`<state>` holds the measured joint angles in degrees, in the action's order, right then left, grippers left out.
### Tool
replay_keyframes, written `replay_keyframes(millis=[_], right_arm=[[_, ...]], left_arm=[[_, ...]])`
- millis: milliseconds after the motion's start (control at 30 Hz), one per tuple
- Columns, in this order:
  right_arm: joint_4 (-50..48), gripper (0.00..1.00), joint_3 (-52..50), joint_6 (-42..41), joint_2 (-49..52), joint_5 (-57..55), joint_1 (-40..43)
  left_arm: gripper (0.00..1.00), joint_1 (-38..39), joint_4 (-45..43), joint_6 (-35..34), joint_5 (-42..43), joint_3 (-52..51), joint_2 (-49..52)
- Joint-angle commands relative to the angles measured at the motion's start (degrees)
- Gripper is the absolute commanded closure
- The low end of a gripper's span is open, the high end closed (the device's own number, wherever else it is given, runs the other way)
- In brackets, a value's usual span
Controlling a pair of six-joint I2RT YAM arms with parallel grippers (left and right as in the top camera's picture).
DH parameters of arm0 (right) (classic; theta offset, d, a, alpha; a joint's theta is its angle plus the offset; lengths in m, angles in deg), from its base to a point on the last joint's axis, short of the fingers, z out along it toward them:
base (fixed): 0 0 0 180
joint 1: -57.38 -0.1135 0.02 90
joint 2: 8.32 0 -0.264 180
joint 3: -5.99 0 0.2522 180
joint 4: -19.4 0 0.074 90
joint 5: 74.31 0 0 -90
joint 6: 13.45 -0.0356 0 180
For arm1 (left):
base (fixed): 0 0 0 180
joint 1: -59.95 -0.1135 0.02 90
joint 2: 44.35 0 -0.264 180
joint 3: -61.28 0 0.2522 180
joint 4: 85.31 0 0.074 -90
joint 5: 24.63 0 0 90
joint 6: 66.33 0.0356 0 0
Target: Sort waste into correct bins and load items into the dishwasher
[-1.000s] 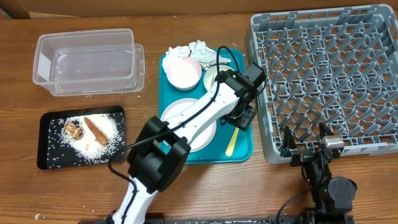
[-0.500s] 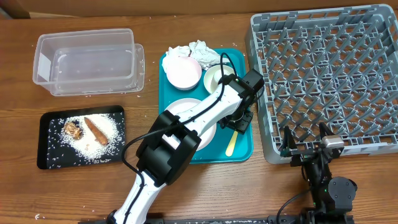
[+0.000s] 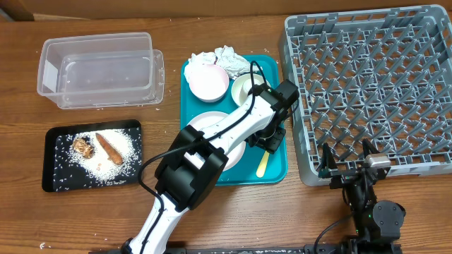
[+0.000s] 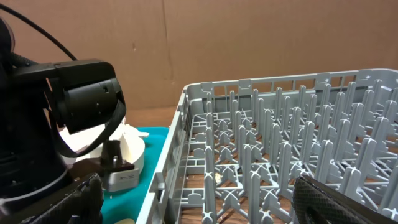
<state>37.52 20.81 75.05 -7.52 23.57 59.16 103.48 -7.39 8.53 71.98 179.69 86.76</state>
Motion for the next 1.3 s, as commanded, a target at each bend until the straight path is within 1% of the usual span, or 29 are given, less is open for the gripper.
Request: replay_keyframes(millis=[0,67,233,267,300,333,367,467,500,533,567,600,867,900,933,967,1033,1133,1200,1267], right_arm=[[-0.2,0.00,-0.6,0.0,-0.6,-0.5,0.0],[-0.2,0.00,-0.6,0.0,-0.6,-0.5,0.0],[-0.2,0.00,-0.6,0.0,-0.6,-0.5,0.0],[-0.2,0.00,-0.6,0.0,-0.6,-0.5,0.0],[-0.2,0.00,-0.6,0.0,-0.6,-0.5,0.0],[-0.2,0.00,-0.6,0.0,-0.6,-0.5,0.0],[-0.2,0.00,-0.6,0.0,-0.6,-0.5,0.0],[-0.2,0.00,-0.6,0.0,-0.6,-0.5,0.0],[-0.2,0.00,-0.6,0.0,-0.6,-0.5,0.0],[-0.2,0.00,-0.6,0.0,-0.6,-0.5,0.0],[-0.2,0.00,-0.6,0.0,-0.6,-0.5,0.0],[-0.2,0.00,-0.6,0.0,-0.5,-0.5,0.0],[-0.2,0.00,-0.6,0.0,-0.5,-0.5,0.0],[-0.2,0.00,-0.6,0.0,-0.6,-0.5,0.0],[-0.2,0.00,-0.6,0.0,-0.6,-0.5,0.0],[-0.2,0.00,-0.6,0.0,-0.6,-0.5,0.0],[-0.2,0.00,-0.6,0.0,-0.6,-0.5,0.0],[-0.2,0.00,-0.6,0.0,-0.6,-0.5,0.0],[-0.2,0.00,-0.6,0.0,-0.6,-0.5,0.0],[-0.2,0.00,-0.6,0.0,-0.6,-0.5,0.0]], left_arm=[[0.52,0.5,1.9,-0.7,-0.2,5.1,-1.3],[0.52,0.5,3.8,-0.8,-0.5,7.8,-2.2],[0.47,-0.5,9.0,-0.8,-2.4,14.9,-4.7],[0.46,-1.0,10.0,-0.8,-3.6,16.1,-5.3],[0.43,-1.5,10.9,-0.8,-4.9,17.2,-5.7],[0.38,-2.1,11.7,-1.1,-6.3,18.3,-6.1],[0.36,-2.8,12.5,-1.9,-8.1,19.3,-6.4],[0.35,-5.8,13.4,-3.3,-12.0,20.9,-6.8],[0.32,-6.7,13.2,-3.3,-12.3,20.9,-6.8],[0.19,-7.7,12.7,-3.3,-12.5,20.9,-6.7],[0.02,-8.9,11.7,-3.3,-12.7,20.8,-6.7],[0.00,-10.0,10.4,-3.3,-12.7,20.6,-6.7],[0.00,-18.6,-2.5,-2.0,-12.5,20.6,-6.7],[0.05,-19.6,-4.2,-2.0,-12.6,20.6,-6.7],[0.14,-21.1,-7.3,-1.2,-12.6,20.6,-6.6],[0.17,-21.7,-8.5,-0.5,-12.5,20.6,-6.4],[0.19,-23.0,-11.2,2.8,-12.9,20.6,-6.2],[0.15,-24.6,-12.4,8.4,-14.2,20.6,-5.8],[0.13,-25.5,-12.2,9.9,-17.6,20.6,-5.4],[0.11,-26.3,-12.3,11.9,-17.8,20.6,-4.8]])
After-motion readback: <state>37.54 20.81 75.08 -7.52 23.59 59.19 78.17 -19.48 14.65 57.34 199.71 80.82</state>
